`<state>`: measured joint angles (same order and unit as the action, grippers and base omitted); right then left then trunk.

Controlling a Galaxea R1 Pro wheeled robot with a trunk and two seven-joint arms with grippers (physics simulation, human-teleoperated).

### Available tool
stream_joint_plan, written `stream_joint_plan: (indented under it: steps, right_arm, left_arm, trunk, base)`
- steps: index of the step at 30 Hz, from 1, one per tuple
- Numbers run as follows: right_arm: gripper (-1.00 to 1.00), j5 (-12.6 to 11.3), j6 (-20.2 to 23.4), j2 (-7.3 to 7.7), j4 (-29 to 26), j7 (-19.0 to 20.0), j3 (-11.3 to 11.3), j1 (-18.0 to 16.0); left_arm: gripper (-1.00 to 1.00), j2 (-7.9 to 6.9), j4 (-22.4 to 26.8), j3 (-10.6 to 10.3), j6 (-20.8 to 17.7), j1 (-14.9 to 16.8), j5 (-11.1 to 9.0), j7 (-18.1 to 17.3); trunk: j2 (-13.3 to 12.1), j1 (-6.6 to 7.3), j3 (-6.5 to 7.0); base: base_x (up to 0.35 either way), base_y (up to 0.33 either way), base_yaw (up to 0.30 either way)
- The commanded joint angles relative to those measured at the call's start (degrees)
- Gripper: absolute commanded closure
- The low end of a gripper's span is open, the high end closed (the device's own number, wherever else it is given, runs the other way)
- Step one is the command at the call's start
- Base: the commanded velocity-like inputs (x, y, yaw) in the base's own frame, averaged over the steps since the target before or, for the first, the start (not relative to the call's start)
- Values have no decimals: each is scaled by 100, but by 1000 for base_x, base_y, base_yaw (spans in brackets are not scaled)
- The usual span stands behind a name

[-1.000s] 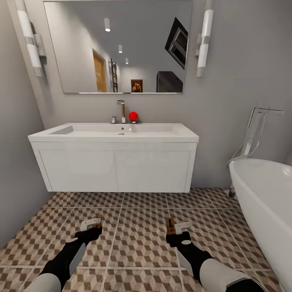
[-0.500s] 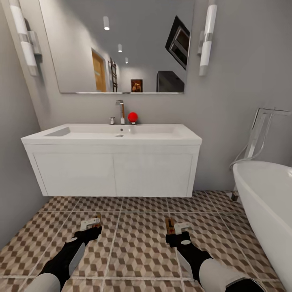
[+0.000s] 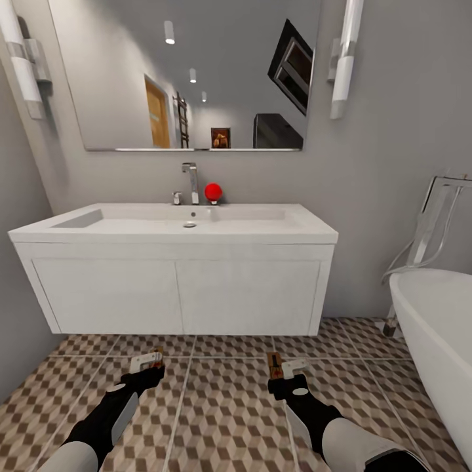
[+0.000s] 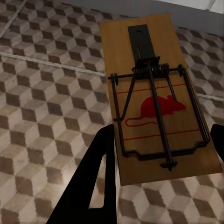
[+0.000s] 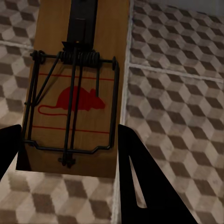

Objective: Take the four mousetraps from the cabinet in the bathroom and place them on the bathroom floor. Make sure all four end up on the same floor surface, and ensure that at least two of them are either under or directly next to the same bathroom sink.

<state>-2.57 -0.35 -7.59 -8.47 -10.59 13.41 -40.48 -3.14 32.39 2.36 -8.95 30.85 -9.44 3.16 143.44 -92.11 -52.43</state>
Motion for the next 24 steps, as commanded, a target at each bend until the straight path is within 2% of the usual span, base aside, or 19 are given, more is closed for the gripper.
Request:
stream_joint_plan:
  steps: [1, 24]
  right_arm:
    - [100, -53, -9, 1, 3, -13, 39, -4]
    - [100, -79, -9, 5, 3, 2, 29, -4]
  left_arm:
    - [100, 0, 13, -8, -36, 0, -50, 36]
    - [100, -2, 13, -8, -37, 0, -50, 27]
  trunk:
    - [2, 0, -6]
    - [2, 0, -6]
  base:
    - [61, 0, 0]
    - [5, 0, 0]
